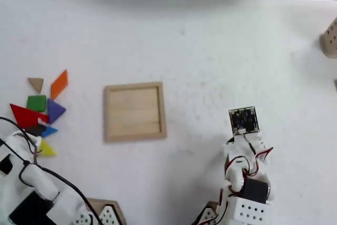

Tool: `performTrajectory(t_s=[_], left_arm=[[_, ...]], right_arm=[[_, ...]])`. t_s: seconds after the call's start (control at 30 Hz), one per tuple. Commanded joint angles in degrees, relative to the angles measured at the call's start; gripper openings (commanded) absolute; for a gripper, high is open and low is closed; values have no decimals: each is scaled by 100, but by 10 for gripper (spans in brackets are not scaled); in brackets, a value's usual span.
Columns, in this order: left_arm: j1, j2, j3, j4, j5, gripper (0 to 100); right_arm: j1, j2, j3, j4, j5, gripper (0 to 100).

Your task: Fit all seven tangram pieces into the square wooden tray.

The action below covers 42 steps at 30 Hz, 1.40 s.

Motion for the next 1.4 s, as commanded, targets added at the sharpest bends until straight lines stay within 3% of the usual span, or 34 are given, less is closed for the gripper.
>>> performTrajectory(t_s=[0.0,0.9,1.2,1.37], left_arm=[[-66,637,-536,-53,0,400],[-488,1121,-923,-53,53,398],[-479,1147,-1002,-26,0,168],[-479,1147,-1011,-26,-211,162]], right_arm=[[57,-40,26,48,70,18],[66,-40,26,48,70,18],[66,-40,26,48,70,18],[66,-40,26,48,70,18]])
